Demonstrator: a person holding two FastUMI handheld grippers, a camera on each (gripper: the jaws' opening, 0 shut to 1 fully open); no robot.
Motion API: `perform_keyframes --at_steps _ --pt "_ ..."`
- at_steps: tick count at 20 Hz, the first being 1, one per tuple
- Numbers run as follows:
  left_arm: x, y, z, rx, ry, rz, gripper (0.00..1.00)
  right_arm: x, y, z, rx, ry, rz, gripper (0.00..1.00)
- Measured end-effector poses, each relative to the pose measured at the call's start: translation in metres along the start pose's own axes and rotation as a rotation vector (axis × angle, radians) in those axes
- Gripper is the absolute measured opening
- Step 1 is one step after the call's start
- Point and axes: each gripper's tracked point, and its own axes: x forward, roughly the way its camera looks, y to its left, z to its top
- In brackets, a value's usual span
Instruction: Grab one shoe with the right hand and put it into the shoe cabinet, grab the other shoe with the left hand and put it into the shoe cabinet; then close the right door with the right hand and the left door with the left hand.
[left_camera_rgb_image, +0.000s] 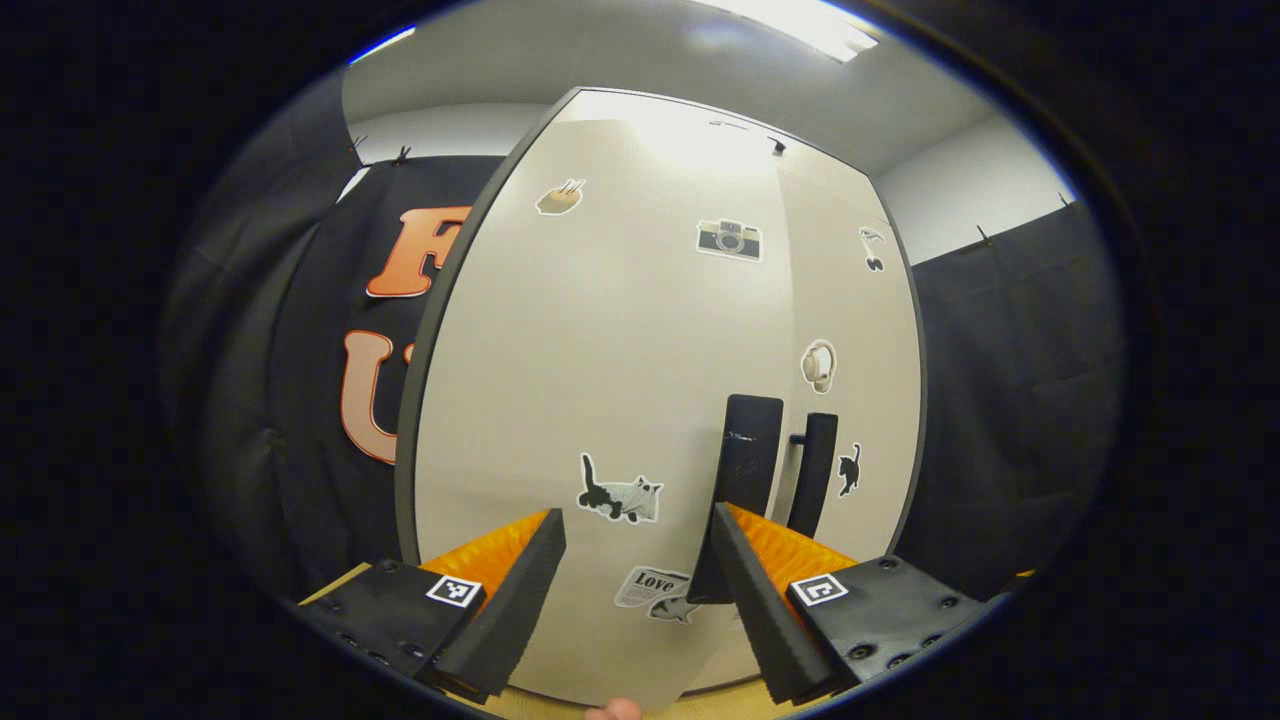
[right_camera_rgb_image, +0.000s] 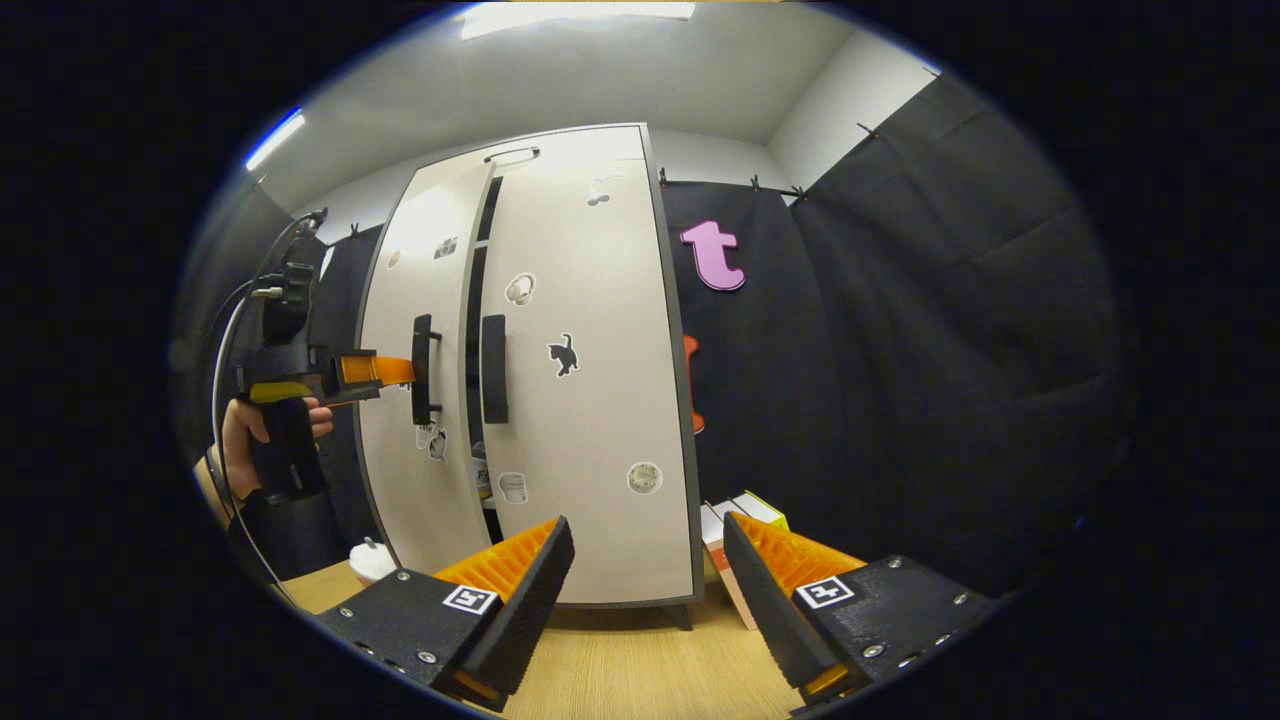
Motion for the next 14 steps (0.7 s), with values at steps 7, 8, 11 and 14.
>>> perform_keyframes --at_steps 7,8,11,14 --pt "0.015 -0.005 -0.003 0.054 -0.009 0.023 0.96 0.002 0.001 -0.002 0.000 0.001 0.004 0.92" --pt "0.018 -0.005 -0.004 0.051 -0.006 0.024 0.96 0.003 0.001 -0.002 -0.001 0.000 0.005 0.92" --pt "0.023 -0.003 -0.006 0.033 -0.003 0.024 0.96 0.003 0.001 -0.002 -0.001 0.001 0.006 0.92" --pt "0.024 -0.002 -0.007 0.017 -0.005 0.018 0.96 0.003 0.003 -0.002 0.001 0.004 0.013 0.93"
